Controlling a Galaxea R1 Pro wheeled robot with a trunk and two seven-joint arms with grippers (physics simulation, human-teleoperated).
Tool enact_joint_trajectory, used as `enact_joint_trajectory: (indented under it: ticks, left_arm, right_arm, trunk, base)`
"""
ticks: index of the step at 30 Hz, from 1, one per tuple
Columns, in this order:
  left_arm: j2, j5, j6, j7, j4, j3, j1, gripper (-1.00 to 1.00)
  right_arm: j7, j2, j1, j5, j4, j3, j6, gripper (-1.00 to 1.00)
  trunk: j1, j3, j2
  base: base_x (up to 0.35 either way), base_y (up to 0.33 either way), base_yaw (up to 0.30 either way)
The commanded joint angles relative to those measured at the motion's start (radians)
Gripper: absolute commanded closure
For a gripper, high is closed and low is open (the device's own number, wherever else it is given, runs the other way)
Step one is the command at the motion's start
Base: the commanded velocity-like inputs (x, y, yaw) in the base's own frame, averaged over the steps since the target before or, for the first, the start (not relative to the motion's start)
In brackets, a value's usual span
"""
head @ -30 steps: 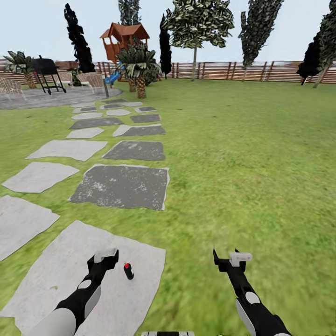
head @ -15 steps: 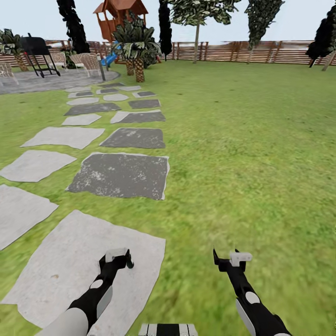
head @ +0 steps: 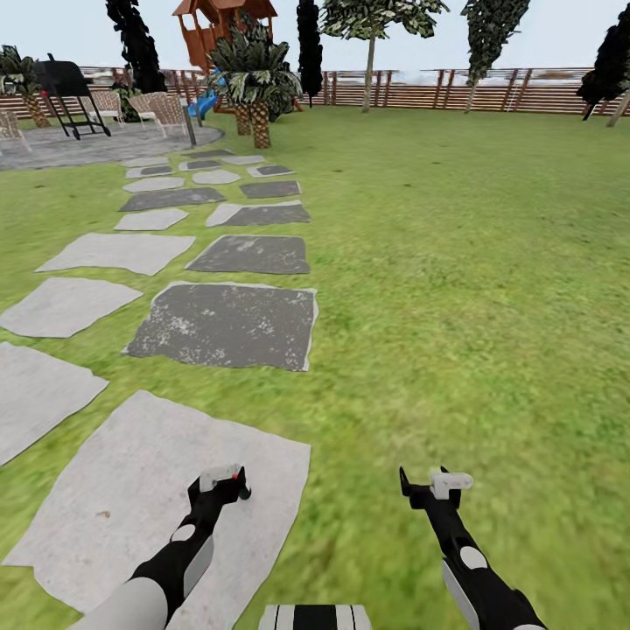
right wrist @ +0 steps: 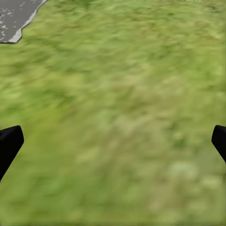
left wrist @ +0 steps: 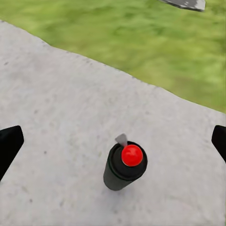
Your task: In the garden, pick up the pesticide atomizer on the floor and spray pesticide onto both trees until each tree trunk is fully covered.
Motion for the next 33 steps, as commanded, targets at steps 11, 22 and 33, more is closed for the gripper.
enact_joint_trajectory:
  ticks: [11,22,33]
  left_arm:
    - [0.001,0.000,-0.001,0.000,-0.001,-0.001,0.002,-1.00]
    - [0.005,0.000,-0.047,0.001,0.009,-0.001,0.004,-1.00]
    - [0.008,0.015,-0.048,0.008,0.013,0.030,0.004,-1.00]
  right_arm:
    - [0.000,0.000,0.000,0.000,0.000,0.000,0.000,-1.00]
    - [0.000,0.000,0.000,0.001,0.000,0.000,0.000,-1.00]
    - [0.000,0.000,0.000,0.002,0.000,0.000,0.000,-1.00]
  trunk:
    - [0.000,0.000,0.000]
    - [0.000,0.000,0.000]
    - [0.000,0.000,0.000]
  base:
    - [0.043,-0.077,0.000]
    - [0.104,-0.076,0.000]
    - [0.013,-0.009,0.000]
